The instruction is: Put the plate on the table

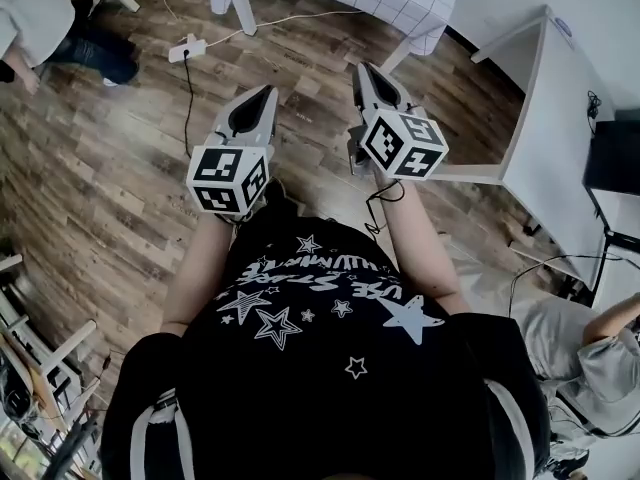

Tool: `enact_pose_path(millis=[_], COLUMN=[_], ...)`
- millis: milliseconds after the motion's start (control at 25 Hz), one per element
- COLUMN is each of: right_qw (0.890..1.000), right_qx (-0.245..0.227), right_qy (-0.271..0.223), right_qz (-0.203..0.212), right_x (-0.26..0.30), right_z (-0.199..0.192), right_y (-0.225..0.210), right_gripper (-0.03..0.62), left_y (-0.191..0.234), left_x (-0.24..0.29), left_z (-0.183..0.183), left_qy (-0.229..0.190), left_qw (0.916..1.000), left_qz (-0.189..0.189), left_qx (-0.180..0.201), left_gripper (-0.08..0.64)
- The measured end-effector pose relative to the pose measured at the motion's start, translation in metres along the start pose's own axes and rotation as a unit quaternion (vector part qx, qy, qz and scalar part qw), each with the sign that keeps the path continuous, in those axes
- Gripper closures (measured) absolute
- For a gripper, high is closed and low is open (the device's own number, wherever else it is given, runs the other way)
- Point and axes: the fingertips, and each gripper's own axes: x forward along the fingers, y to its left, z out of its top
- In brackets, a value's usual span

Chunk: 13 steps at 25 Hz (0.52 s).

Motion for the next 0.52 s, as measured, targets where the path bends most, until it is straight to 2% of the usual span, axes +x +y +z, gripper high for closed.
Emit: enact_pose_path(millis=[320,520], right_qw=[1.000,0.999], right_qx=[-0.018,-0.018], right_qy=[0.005,0.011], right_qz=[0.022,0.026], right_x=[-0.028,-0.036], right_z=[-0.008,-0.014], right_y=[0.005,0.004], right_gripper=[0.578,0.578], left_y=[-0.020,-0.031], left_x=[-0.019,-0.024], left_z=[-0.010,-0.014], left_qy=[0.000,0.002], left_qw=[0.9999,0.9999], left_qz=[0.016,0.011], left_qx=[-0.005,-0.004], left_gripper=[0.551,0.551])
